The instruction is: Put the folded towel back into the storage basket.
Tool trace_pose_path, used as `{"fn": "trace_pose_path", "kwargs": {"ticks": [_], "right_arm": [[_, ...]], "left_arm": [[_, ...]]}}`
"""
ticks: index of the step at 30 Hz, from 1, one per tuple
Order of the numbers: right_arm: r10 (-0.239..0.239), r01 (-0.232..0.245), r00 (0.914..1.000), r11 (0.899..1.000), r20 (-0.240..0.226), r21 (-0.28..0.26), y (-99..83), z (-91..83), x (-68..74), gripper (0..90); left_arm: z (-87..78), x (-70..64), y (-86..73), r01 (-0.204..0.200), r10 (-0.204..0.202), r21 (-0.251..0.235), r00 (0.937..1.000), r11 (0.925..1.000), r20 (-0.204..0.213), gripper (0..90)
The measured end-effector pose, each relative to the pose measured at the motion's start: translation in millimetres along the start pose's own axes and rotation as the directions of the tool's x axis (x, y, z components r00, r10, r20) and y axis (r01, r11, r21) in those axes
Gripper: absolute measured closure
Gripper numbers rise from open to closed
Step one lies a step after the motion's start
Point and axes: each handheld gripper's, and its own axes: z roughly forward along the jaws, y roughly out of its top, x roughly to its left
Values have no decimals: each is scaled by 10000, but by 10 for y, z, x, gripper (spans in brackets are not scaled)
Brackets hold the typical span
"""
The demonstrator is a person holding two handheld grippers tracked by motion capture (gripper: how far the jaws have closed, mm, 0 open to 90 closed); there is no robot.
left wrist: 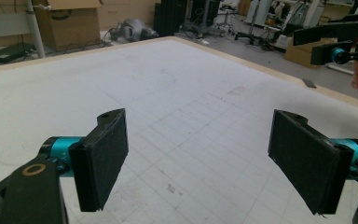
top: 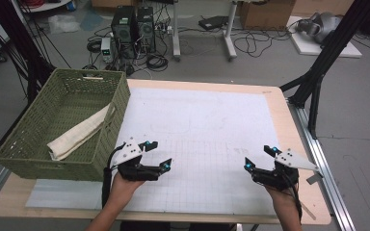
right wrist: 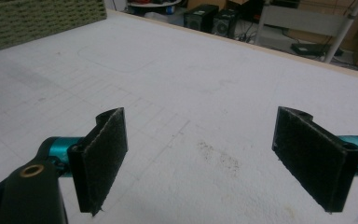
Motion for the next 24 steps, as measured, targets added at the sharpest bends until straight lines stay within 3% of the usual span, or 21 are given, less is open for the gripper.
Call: {"fn": "trace_pose_path", "kwargs": {"ticks": [6, 24], "right_arm": [[-228, 228, 9997, 9997, 81, 15, -7, 18, 12, 167], [-394, 391, 9991, 9989, 124, 256, -85, 60, 41, 168]], "left_arm": [[-9, 2, -122, -55, 58, 264, 9999, 9996, -96, 198], [-73, 48, -133, 71, -68, 117, 9997, 9999, -251, 197]]}}
